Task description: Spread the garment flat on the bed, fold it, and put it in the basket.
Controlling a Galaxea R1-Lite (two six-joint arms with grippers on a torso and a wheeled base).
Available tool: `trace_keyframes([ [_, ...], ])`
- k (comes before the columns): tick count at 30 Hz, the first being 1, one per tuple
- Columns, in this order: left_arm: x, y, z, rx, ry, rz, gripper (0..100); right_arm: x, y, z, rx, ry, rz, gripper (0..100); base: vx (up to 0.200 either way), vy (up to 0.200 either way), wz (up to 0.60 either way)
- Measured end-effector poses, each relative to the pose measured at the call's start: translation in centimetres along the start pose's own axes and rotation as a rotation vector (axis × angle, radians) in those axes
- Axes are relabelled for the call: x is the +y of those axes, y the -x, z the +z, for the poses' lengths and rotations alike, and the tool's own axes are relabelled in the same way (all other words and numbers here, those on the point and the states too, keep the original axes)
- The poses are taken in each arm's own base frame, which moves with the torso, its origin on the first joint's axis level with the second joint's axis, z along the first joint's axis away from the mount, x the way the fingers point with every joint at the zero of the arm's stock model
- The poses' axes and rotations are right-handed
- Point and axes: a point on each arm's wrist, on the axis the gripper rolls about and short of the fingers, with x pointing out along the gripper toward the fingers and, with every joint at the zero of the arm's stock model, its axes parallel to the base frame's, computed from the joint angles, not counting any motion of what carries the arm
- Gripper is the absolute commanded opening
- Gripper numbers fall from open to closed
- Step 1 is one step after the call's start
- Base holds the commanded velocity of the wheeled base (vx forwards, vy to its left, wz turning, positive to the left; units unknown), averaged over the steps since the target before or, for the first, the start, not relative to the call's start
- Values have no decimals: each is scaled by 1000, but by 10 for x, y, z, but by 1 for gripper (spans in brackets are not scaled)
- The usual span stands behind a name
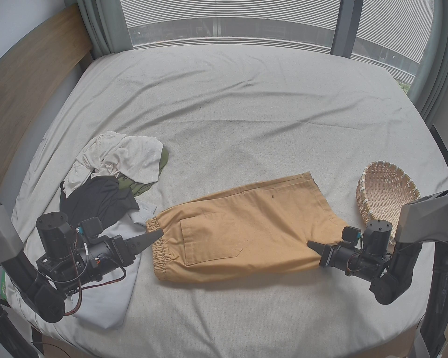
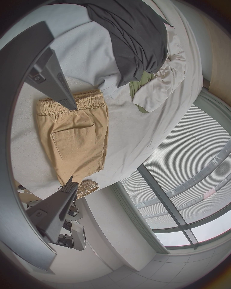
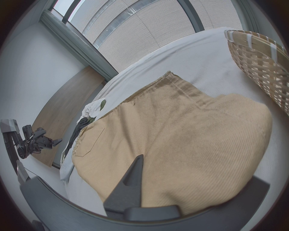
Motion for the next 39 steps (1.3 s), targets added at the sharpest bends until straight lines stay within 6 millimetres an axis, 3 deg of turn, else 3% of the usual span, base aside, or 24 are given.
trace_keyframes([
  [16, 9, -12, -17, 77, 25, 23, 100, -5, 20, -18, 88, -8, -49, 0, 0, 0, 0],
  [17, 9, -12, -17, 78, 26, 23, 100, -5, 20, -18, 88, -9, -50, 100, 0, 0, 0],
  [28, 9, -13, -18, 82, 27, 25, 100, -3, 26, -20, 100, -12, -54, 100, 0, 0, 0],
  [39, 8, -13, -17, 77, 24, 26, 100, -6, 69, -13, 86, -47, -138, 100, 0, 0, 0],
])
